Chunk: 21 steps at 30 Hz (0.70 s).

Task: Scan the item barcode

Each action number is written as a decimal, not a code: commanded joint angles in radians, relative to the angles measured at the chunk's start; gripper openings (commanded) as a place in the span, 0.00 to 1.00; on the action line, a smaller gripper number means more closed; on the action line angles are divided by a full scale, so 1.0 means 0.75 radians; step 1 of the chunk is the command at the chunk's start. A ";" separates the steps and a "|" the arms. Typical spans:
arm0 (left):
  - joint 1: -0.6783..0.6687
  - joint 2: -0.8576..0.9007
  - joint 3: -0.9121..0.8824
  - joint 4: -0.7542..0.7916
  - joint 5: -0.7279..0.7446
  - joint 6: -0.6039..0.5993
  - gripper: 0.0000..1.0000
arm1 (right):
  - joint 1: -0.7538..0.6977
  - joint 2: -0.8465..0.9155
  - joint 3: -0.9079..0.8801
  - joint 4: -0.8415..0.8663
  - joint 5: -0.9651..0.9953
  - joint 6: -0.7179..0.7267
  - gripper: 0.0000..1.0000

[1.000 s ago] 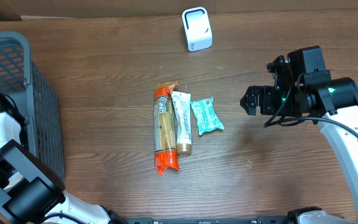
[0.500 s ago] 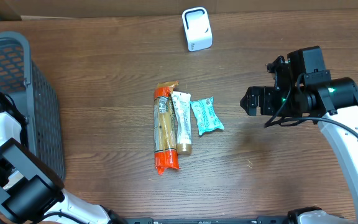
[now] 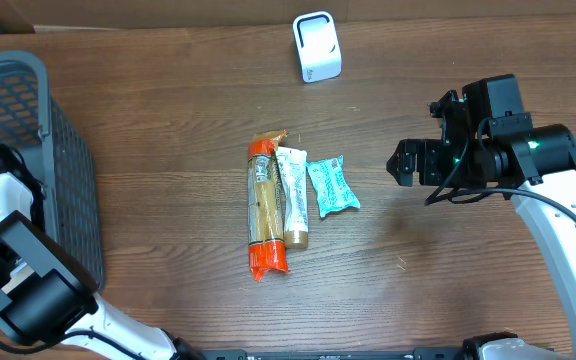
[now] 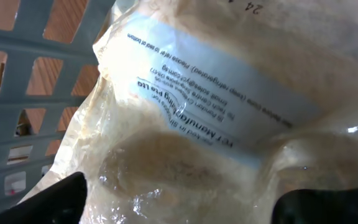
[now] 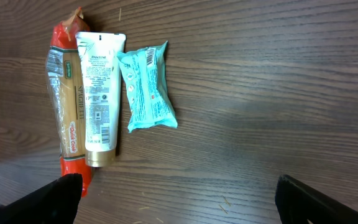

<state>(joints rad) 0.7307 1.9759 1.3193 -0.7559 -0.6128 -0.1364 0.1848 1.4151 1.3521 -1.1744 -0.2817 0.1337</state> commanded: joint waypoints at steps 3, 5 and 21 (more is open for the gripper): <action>0.022 0.300 -0.117 -0.059 0.119 -0.014 0.84 | 0.007 -0.001 0.029 0.004 -0.006 -0.005 1.00; 0.022 0.332 -0.117 -0.060 0.119 -0.013 0.84 | 0.007 -0.001 0.029 0.001 -0.006 -0.005 1.00; 0.022 0.391 -0.151 0.027 0.119 -0.047 0.84 | 0.007 -0.001 0.029 -0.012 -0.005 -0.005 1.00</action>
<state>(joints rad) 0.7193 2.0430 1.3479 -0.7429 -0.7540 -0.1581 0.1848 1.4151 1.3521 -1.1820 -0.2813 0.1341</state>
